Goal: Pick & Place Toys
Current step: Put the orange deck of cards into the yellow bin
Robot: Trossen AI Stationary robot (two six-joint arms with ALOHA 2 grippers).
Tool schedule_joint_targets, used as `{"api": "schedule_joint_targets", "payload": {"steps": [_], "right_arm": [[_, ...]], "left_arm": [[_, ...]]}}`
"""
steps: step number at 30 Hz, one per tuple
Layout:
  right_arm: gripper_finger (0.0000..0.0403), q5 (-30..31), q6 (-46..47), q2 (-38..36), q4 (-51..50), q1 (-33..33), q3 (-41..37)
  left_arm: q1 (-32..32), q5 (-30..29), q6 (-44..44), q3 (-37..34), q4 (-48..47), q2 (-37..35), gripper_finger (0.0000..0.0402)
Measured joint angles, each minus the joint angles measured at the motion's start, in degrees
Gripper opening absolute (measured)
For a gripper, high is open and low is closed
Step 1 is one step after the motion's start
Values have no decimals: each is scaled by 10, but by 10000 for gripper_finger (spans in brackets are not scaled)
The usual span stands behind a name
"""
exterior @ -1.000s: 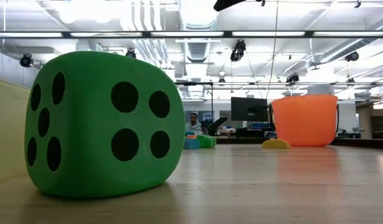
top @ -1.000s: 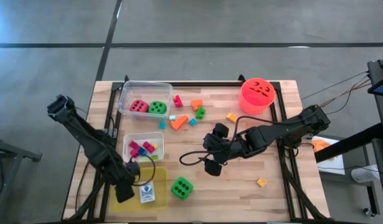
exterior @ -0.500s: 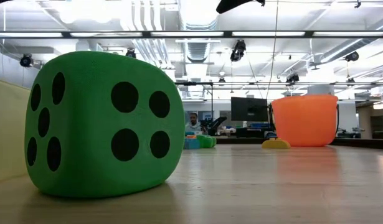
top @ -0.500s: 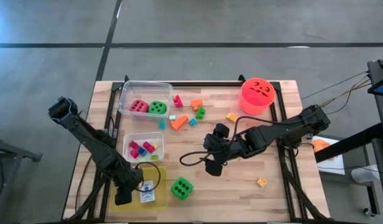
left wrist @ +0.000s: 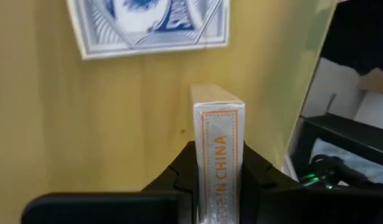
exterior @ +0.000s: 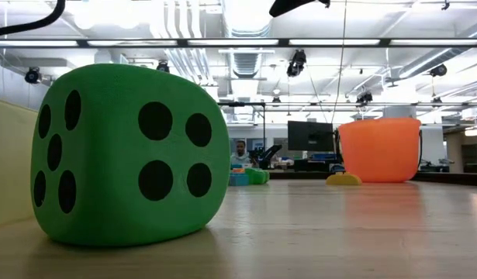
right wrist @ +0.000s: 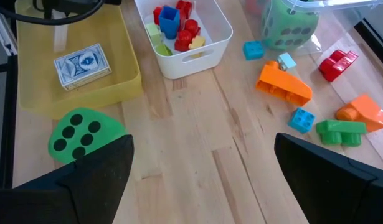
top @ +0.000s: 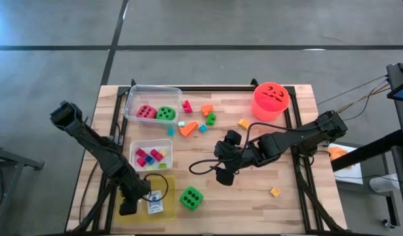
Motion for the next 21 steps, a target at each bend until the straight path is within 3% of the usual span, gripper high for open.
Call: {"api": "schedule_joint_targets", "payload": {"steps": [8, 21], "right_arm": [[384, 0, 0, 0, 0, 0, 0], [384, -11, 0, 0, 1, 1, 0]], "left_arm": [[0, -16, 0, -19, 30, 2, 82], [0, -15, -14, -28, 28, 2, 89]]}}
